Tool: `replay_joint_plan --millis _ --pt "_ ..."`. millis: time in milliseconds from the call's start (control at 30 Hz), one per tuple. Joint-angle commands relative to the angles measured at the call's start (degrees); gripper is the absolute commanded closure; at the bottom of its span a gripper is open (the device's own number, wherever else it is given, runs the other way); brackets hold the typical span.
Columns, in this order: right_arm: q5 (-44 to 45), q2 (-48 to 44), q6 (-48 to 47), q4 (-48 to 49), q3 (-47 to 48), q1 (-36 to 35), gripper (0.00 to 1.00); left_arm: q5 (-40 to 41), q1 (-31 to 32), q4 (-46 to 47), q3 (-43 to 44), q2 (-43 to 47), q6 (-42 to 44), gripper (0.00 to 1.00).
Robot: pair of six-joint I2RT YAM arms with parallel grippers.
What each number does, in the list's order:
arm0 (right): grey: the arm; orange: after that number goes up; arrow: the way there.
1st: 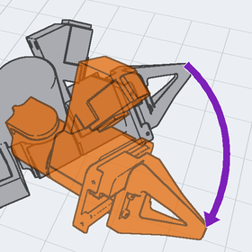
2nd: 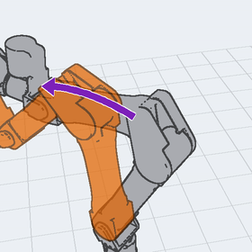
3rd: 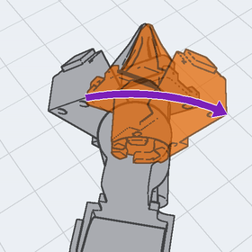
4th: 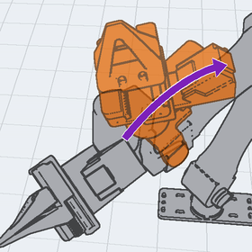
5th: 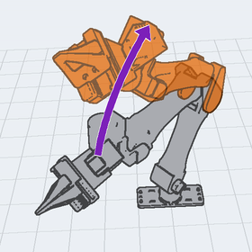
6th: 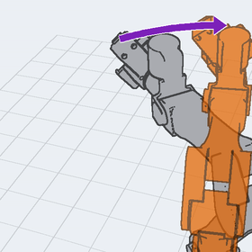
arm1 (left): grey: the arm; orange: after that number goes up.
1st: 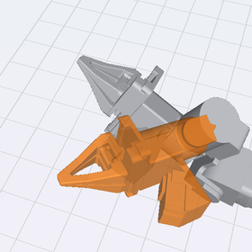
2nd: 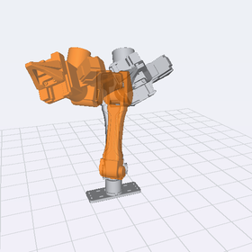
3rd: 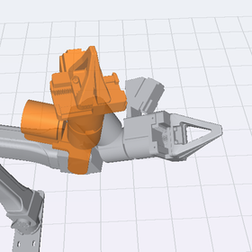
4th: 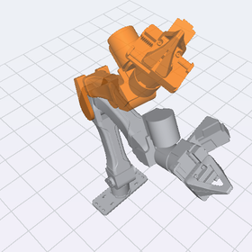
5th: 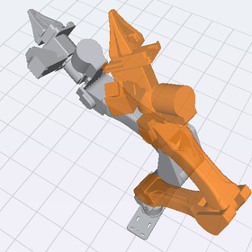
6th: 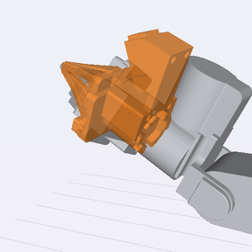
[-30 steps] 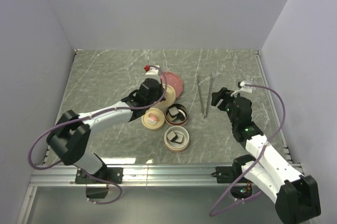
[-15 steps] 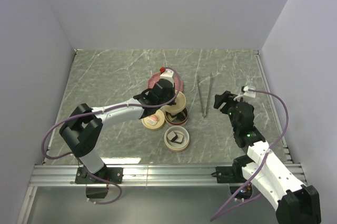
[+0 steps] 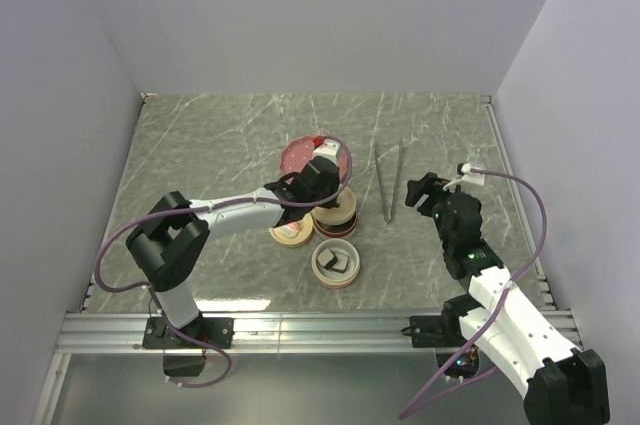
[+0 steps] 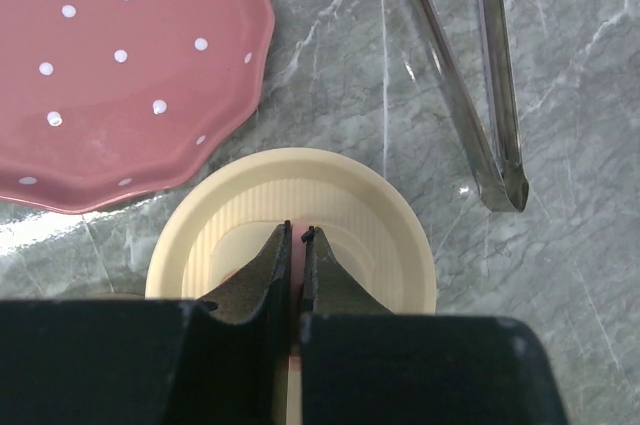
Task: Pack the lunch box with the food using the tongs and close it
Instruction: Put the lid back on the lunch box
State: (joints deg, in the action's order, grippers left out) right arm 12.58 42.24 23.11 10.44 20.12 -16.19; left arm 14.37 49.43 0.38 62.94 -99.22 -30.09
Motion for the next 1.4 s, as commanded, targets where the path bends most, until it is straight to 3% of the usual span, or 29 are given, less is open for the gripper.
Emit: replay_joint_plan --millis 0,1367 --pt "0.69 -0.14 0.27 2.22 0.01 0.28 0.23 -0.49 1.02 -0.21 0.79 0.17 -1.46 1.0" --pt "-0.36 -0.4 0.53 2.92 -0.96 0.36 0.23 6.37 5.24 0.58 -7.3 2.54 -6.21 1.0"
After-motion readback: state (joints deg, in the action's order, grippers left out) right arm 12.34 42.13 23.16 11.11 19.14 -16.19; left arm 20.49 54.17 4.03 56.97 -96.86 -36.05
